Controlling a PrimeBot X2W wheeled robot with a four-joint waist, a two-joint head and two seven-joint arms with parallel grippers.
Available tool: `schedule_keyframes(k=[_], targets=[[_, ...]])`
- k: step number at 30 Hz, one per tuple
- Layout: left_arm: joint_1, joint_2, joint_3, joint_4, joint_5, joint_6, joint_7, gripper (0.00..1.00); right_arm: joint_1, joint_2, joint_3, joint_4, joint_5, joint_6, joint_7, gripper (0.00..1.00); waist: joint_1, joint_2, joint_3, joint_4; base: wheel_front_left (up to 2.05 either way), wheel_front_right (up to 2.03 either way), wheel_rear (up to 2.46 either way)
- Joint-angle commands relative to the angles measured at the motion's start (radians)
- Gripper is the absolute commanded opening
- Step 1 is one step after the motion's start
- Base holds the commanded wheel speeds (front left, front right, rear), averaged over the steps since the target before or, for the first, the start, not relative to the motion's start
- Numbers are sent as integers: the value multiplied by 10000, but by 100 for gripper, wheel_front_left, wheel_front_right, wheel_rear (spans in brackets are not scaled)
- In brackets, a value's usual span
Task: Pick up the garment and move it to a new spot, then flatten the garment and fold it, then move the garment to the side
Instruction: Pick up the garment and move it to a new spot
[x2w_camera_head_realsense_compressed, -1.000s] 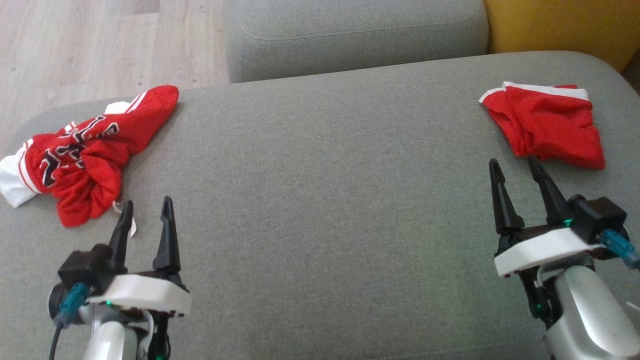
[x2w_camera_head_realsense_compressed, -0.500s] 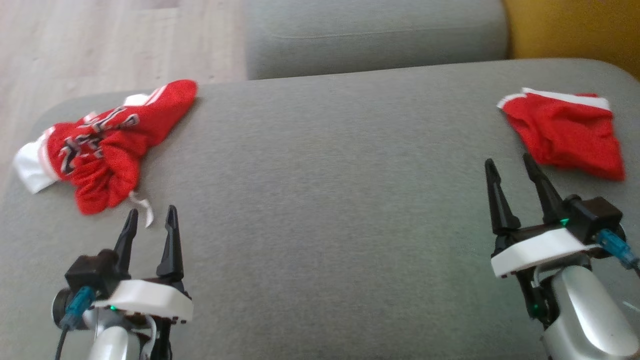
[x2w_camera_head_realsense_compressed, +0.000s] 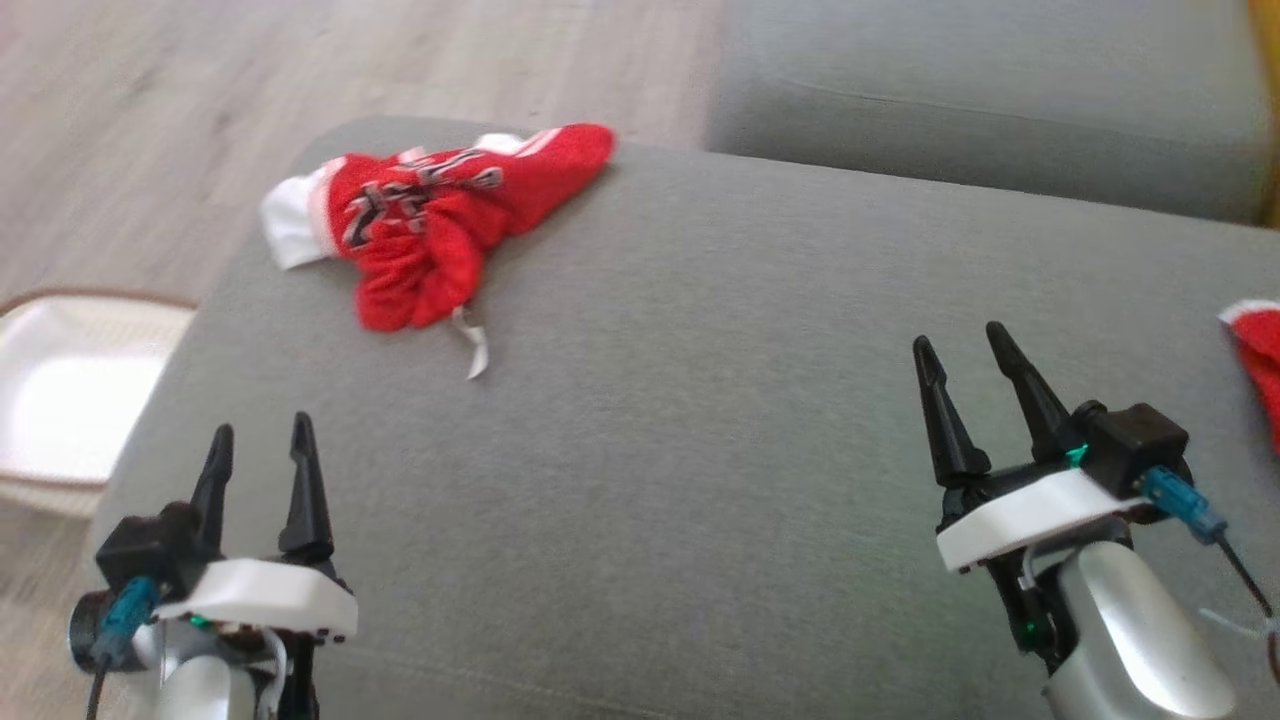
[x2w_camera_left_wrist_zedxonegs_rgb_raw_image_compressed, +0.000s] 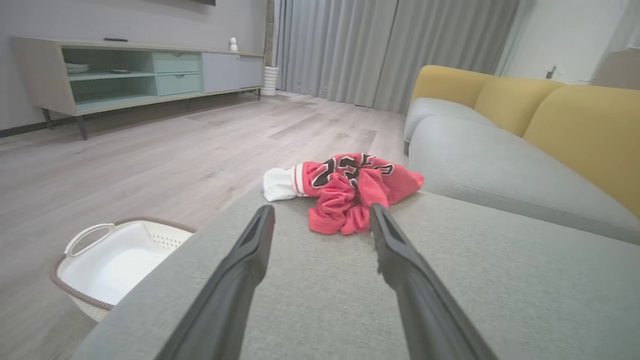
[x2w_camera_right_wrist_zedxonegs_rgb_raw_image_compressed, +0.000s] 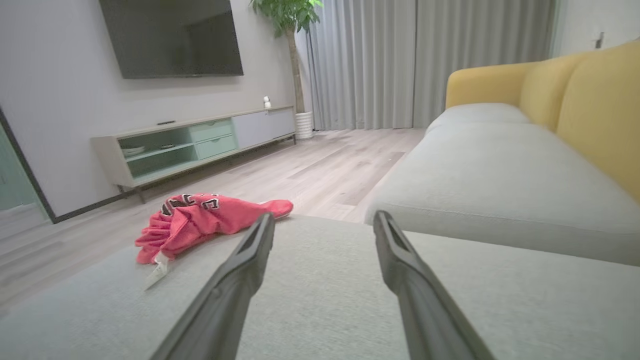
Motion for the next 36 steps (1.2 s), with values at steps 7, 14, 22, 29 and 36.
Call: schedule_keyframes(k=[7, 14, 22, 29, 36], targets=[[-390, 220, 482, -413, -89, 131, -56, 100, -304, -21, 290, -268, 76, -7, -81, 100, 1, 0, 215, 1200, 0, 0, 0], [-441, 208, 464, -537, -228, 150, -22, 100, -352, -46, 375, -289, 69, -7, -94, 100, 1, 0, 307, 1282, 0, 0, 0], [-1949, 639, 524, -1082, -959, -228, 1609, 100, -673, -182, 319, -747, -28, -7, -102, 100, 1, 0, 1081, 780, 0, 0, 0], [-4398, 1826, 885, -521, -1888, -511, 4340, 100, -1292, -283, 368, -1711, -230, -7, -66, 100, 1, 0, 2435, -379, 0, 0, 0], [-6502, 2836, 934, 1414, -2918, -783, 6546, 100, -1836, -114, 455, -2213, -210, -7, 0, 100, 1, 0, 3595, -1663, 0, 0, 0]])
